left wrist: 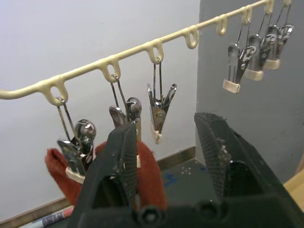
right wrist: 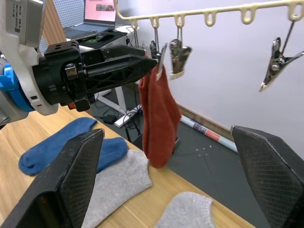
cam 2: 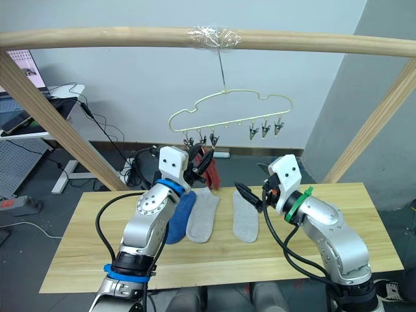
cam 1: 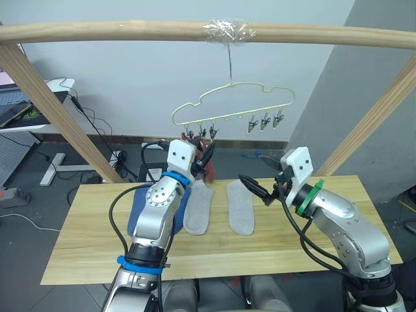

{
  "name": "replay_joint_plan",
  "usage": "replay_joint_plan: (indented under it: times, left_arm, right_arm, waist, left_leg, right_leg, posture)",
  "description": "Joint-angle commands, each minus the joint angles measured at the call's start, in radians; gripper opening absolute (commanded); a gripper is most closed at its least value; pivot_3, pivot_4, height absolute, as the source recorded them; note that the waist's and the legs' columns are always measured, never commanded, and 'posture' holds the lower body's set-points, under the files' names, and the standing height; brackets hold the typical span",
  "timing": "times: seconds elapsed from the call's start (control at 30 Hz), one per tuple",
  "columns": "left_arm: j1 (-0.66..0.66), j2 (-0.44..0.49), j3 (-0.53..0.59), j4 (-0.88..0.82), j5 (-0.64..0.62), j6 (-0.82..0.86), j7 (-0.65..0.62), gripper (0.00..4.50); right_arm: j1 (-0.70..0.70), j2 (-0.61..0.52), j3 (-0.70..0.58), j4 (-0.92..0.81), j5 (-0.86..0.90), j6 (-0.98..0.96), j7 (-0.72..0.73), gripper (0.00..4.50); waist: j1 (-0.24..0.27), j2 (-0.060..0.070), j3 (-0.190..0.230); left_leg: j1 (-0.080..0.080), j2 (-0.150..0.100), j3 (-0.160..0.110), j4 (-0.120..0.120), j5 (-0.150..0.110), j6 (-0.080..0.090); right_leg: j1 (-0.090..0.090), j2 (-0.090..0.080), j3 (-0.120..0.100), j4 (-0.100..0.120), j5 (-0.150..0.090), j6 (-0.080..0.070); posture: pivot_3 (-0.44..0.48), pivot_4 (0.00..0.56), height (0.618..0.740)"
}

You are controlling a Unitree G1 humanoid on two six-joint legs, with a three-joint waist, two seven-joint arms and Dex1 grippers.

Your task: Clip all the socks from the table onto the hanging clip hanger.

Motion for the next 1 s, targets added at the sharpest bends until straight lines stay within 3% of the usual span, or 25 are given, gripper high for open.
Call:
replay_joint_plan:
  times: [0.03, 0.37, 0.73, 1.0]
  left_arm:
    - [-0.042, -0.022, 0.001, 0.016, 0.006, -0.044, -0.008, 2.17]
    - [-0.091, -0.064, 0.018, 0.092, 0.013, -0.057, 0.015, 2.17]
    - [-0.059, -0.070, 0.017, 0.080, 0.029, -0.057, 0.035, 2.17]
    - [-0.121, -0.061, 0.042, 0.160, 0.033, -0.092, 0.037, 2.17]
  right_arm:
    - [-0.022, -0.004, -0.029, -0.046, 0.018, -0.006, -0.015, 4.50]
    - [-0.030, -0.007, -0.038, -0.063, 0.028, 0.014, -0.037, 4.50]
    - [-0.041, -0.014, -0.045, -0.074, 0.041, 0.032, -0.054, 4.50]
    - [-0.049, -0.027, -0.048, -0.072, 0.053, 0.037, -0.063, 4.50]
  waist:
    - [-0.002, 0.000, 0.000]
    - [-0.023, 0.000, 0.001]
    - [-0.032, 0.000, 0.006]
    - [-0.032, -0.002, 0.012]
  left_leg:
    - [0.000, 0.000, 0.000, 0.000, 0.000, 0.000]
    - [0.000, 0.000, 0.000, 0.000, 0.000, 0.000]
    - [0.000, 0.000, 0.000, -0.001, 0.000, 0.000]
    - [0.000, 0.000, 0.000, 0.000, 0.000, 0.000]
  right_leg:
    - [0.000, 0.000, 0.000, 0.000, 0.000, 0.000]
    - [0.000, 0.000, 0.000, 0.000, 0.000, 0.000]
    - [0.000, 0.000, 0.000, 0.000, 0.000, 0.000]
    - [0.000, 0.000, 0.000, 0.000, 0.000, 0.000]
  posture:
    - [-0.153, 0.179, 0.740]
    - [-0.174, 0.187, 0.740]
    - [-0.182, 0.194, 0.740]
    - [-0.188, 0.195, 0.740]
